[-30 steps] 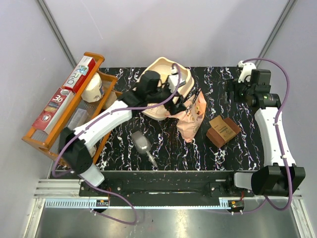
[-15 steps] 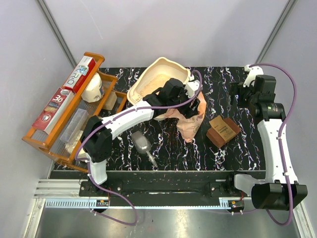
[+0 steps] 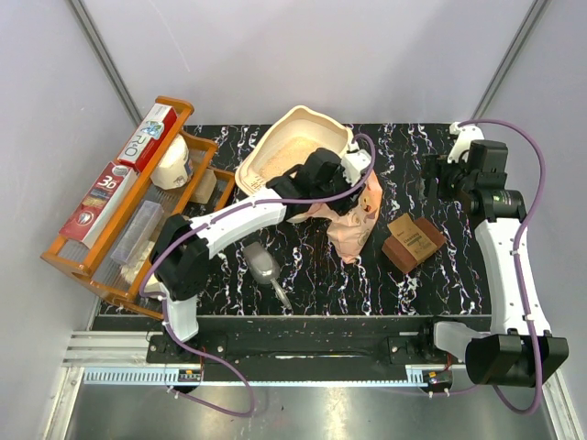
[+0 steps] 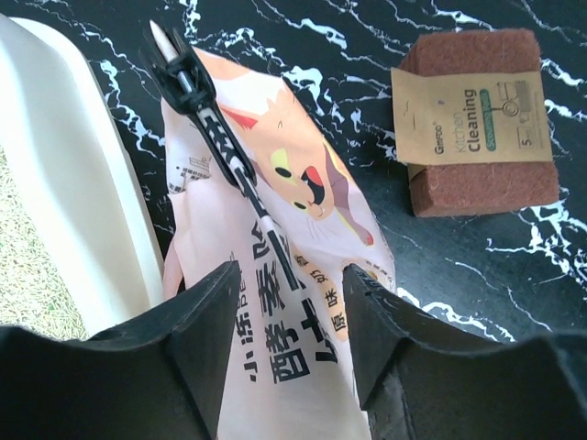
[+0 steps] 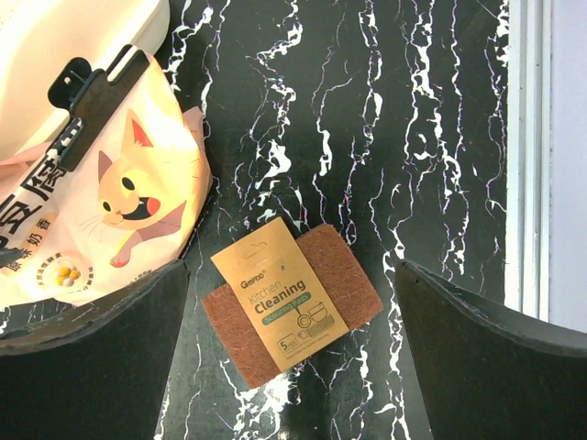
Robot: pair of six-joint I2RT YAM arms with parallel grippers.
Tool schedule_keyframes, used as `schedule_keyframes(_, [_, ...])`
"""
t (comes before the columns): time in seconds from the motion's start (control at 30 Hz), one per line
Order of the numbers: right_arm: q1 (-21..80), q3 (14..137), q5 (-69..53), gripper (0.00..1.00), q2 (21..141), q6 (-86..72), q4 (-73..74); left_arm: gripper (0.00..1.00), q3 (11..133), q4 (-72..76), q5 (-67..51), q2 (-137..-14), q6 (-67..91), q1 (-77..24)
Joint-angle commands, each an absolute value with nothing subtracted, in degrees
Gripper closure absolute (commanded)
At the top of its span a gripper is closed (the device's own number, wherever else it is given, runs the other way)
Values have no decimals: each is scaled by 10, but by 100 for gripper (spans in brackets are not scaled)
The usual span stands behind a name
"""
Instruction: Fill the litter box with clean litter
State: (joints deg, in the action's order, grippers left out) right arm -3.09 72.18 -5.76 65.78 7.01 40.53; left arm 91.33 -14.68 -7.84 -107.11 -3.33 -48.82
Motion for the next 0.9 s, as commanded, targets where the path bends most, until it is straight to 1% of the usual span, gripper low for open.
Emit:
schedule_keyframes(0.0, [-30, 731, -80, 2, 664, 65, 396, 50, 898, -158, -77, -1069, -60, -490])
schedule_keyframes(0.07, [-30, 733, -87, 2, 670, 64, 396, 56, 895, -176, -95, -1068, -71, -490])
schedule_keyframes(0.1, [-30, 734, -90, 2, 671, 64, 396, 61, 894, -184, -100, -1068, -80, -490])
schedule_keyframes(0.13, [-30, 736, -91, 2, 672, 64, 397, 72, 889, -200, -106, -1066, -84, -490])
schedule_keyframes(0.2, [-30, 739, -98, 2, 678, 64, 396, 81, 884, -217, -123, -1060, -104, -490])
schedule_keyframes(0.23, [-30, 743, -99, 2, 680, 64, 397, 88, 881, -237, -127, -1056, -112, -490])
schedule_keyframes(0.27, [-30, 744, -104, 2, 684, 65, 397, 99, 877, -244, -127, -1048, -118, -490])
schedule_keyframes(0.47, [-30, 758, -125, 2, 697, 73, 398, 100, 860, -310, -158, -996, -181, -461])
schedule_keyframes(0.6, [-31, 762, -141, 2, 703, 76, 399, 100, 859, -365, -196, -968, -286, -423])
schedule_keyframes(0.77, [-29, 773, -157, 2, 718, 76, 401, 100, 890, -488, -266, -971, -413, -379])
schedule_keyframes(0.8, [-29, 776, -159, 2, 721, 76, 400, 100, 897, -507, -272, -974, -451, -372])
schedule_keyframes(0.87, [-29, 783, -163, 2, 727, 79, 402, 100, 914, -539, -279, -982, -474, -352])
